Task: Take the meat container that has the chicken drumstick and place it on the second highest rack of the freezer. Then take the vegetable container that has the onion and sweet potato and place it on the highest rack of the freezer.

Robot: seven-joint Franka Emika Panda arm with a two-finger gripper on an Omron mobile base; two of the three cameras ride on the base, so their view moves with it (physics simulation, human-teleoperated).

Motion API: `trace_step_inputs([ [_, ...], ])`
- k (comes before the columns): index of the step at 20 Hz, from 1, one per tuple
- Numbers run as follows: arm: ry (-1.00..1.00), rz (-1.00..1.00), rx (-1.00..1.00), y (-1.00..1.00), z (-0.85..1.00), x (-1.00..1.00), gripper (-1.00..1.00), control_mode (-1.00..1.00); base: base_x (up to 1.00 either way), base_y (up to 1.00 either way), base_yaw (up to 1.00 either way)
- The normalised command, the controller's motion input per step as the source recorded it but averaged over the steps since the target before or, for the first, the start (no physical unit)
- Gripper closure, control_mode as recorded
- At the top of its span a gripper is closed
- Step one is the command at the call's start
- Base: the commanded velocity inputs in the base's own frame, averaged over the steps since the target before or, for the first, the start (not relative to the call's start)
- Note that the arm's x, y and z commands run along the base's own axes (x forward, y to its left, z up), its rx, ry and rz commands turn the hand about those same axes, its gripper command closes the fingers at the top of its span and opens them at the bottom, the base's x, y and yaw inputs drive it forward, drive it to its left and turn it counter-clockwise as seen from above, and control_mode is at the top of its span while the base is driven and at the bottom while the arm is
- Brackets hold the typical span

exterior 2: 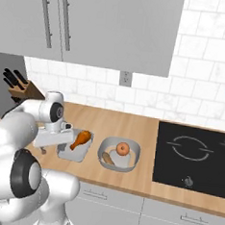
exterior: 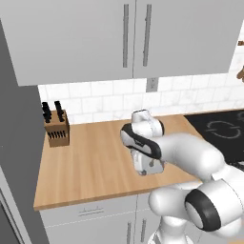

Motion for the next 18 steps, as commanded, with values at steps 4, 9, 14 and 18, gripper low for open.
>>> trace_step_inputs([
  [4, 0.00, 0.04, 0.02, 0.00, -0.41, 0.30, -1.00, -1.00, 0.00, 0.00, 0.00],
  [9, -0.11, 0.03, 0.09, 0.00, -0.34, 0.30, -1.00, -1.00, 0.00, 0.00, 0.00],
  [14, -0.13, 0.01, 0.05, 0.00, -0.37, 0.13, -1.00, -1.00, 0.00, 0.00, 0.00],
  [18, -0.24, 0.00, 0.04, 0.00, -0.60, -0.38, -1.00, -1.00, 0.00, 0.00, 0.00],
])
